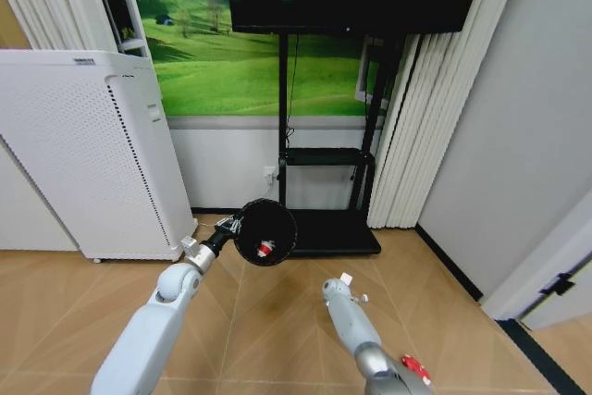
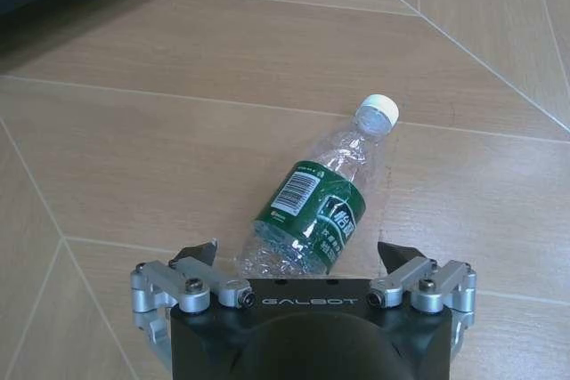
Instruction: Pick up the trash bin and place the garbage on the floor into it.
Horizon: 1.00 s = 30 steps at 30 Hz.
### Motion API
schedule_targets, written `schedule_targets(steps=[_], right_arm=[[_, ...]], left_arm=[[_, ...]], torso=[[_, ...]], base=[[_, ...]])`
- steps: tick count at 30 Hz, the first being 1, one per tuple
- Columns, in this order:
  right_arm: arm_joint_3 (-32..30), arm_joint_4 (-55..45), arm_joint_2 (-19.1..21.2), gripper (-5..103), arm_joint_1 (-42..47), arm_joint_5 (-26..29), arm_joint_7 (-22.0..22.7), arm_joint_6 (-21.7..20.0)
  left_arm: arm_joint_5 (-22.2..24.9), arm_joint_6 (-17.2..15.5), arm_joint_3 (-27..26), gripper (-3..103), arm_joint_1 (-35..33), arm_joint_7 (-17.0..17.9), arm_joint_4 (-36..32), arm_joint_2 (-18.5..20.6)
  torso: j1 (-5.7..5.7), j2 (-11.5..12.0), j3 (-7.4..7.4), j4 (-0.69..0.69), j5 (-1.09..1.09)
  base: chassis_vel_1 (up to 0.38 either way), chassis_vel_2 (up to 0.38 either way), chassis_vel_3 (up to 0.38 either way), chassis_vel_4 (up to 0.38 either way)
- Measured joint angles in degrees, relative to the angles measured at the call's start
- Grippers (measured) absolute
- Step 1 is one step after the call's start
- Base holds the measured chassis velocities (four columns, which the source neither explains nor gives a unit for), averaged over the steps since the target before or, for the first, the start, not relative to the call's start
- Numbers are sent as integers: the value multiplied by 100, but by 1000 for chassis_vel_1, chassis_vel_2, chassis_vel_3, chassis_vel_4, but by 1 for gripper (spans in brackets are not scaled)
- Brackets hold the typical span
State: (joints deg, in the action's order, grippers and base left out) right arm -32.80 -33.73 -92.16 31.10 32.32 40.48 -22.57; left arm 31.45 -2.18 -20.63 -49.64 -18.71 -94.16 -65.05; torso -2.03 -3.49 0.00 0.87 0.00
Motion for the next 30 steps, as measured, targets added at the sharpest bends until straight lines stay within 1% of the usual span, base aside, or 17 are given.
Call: schedule_targets(steps=[1,2,3,4,5,7,8,9,10,13,14,16,18,19,22,26,30], right_arm=[[5,0,0,98,16,-35,-2,0],[5,0,0,98,16,-35,-2,0],[6,0,0,93,25,-56,-12,2],[6,0,0,93,25,-56,-12,2],[7,0,1,83,34,-60,-28,2],[10,2,2,72,48,-74,-58,2],[10,2,2,72,48,-74,-58,2],[10,4,2,66,60,-88,-78,2],[10,4,2,66,60,-88,-78,2],[13,-5,2,50,99,-113,-114,3],[13,-5,2,50,99,-113,-114,3],[19,-22,2,40,116,-127,-127,4],[23,-26,2,40,124,-133,-128,3],[27,-30,2,35,129,-141,-129,2],[27,-31,2,32,131,-142,-129,2],[62,-85,2,20,182,-168,-132,-1],[89,-139,3,17,243,-204,-131,0]], left_arm=[[8,-1,-8,8,0,0,-10,1],[8,-1,-8,8,0,0,-10,1],[15,-3,-13,8,-1,0,-19,2],[15,-3,-13,8,-1,0,-19,2],[26,-10,-20,8,0,0,-34,4],[35,-16,-43,8,2,0,-38,5],[35,-16,-43,8,2,0,-38,5],[37,-16,-56,8,5,0,-38,7],[37,-16,-56,8,5,0,-38,7],[41,-19,-73,8,14,-7,-34,7],[41,-19,-73,8,14,-7,-34,7],[46,-20,-79,8,35,-10,-21,5],[50,-20,-84,8,43,-11,-17,5],[55,-22,-88,8,47,-13,-15,5],[56,-22,-89,8,48,-14,-15,5],[68,-30,-117,8,54,-23,-8,6],[69,-32,-138,8,44,-29,-7,-6]], torso=[[0,0,0,0,0],[0,0,0,0,0],[0,0,0,1,0],[0,0,0,1,0],[0,0,0,1,0],[0,0,0,0,0],[0,0,0,0,0],[0,0,0,0,0],[0,0,0,0,0],[0,0,0,0,-1],[0,0,0,0,-1],[0,0,0,0,-1],[0,0,0,0,-1],[0,0,0,0,-1],[0,0,0,0,-1],[0,0,0,0,0],[0,0,0,1,0]], base=[[0,0,0,0],[0,0,0,0],[0,0,0,0],[0,0,0,0],[0,0,0,0],[0,0,0,0],[0,0,0,0],[0,0,0,0],[0,0,0,0],[0,0,0,0],[0,0,0,0],[0,0,0,0],[0,0,0,0],[0,0,0,0],[0,0,0,0],[0,0,0,0],[0,0,0,0]])
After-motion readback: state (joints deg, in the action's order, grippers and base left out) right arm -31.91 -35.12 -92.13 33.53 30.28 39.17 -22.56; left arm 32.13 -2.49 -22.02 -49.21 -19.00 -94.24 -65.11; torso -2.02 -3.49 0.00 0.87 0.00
